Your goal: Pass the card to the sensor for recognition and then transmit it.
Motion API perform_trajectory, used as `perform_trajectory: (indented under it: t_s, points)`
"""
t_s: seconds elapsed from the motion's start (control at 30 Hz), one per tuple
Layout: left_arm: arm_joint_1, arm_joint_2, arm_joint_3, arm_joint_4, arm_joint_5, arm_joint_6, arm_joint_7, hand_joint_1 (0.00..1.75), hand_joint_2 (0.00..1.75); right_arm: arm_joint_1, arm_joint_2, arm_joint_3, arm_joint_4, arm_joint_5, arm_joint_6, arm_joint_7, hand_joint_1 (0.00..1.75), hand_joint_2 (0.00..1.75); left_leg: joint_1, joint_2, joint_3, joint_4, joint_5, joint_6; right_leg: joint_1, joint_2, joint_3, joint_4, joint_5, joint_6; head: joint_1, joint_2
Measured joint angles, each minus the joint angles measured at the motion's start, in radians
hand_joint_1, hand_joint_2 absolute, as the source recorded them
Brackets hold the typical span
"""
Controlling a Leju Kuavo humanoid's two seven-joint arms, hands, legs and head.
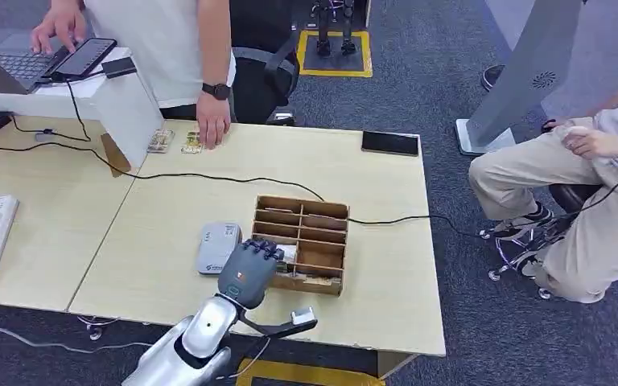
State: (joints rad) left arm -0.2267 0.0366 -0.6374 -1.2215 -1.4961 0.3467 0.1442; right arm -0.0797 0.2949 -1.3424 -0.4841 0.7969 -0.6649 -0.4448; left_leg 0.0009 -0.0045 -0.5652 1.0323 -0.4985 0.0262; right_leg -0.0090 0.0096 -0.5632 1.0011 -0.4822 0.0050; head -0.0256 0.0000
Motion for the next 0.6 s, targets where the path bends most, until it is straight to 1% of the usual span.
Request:
perform_trajectory:
  t_s: [0.13,0.33,0.6]
  points:
    - [-0.007,0.0,0.0,0.01,0.001,-0.025,-0.014,1.75,1.75,0.0,0.0,0.003,0.0,-0.01,0.0,0.0,0.0,1.75,0.0,0.0,0.0,0.0,0.0,0.0,0.0,0.0,0.0,0.0,0.0,0.0,0.0,0.0]
    - [-0.019,-0.001,0.0,0.024,0.003,-0.034,-0.031,1.75,1.75,0.0,0.0,0.008,0.0,-0.011,0.0,0.0,0.0,1.75,0.0,0.0,0.0,0.0,0.0,0.0,0.0,0.0,0.0,0.0,0.0,0.0,0.0,0.0]
    - [-0.013,-0.009,0.014,0.027,0.009,0.008,-0.044,1.75,1.75,0.0,0.0,0.016,0.001,-0.011,0.0,0.0,0.0,1.75,0.0,0.0,0.0,0.0,0.0,0.0,0.0,0.0,0.0,0.0,0.0,0.0,0.0,0.0]
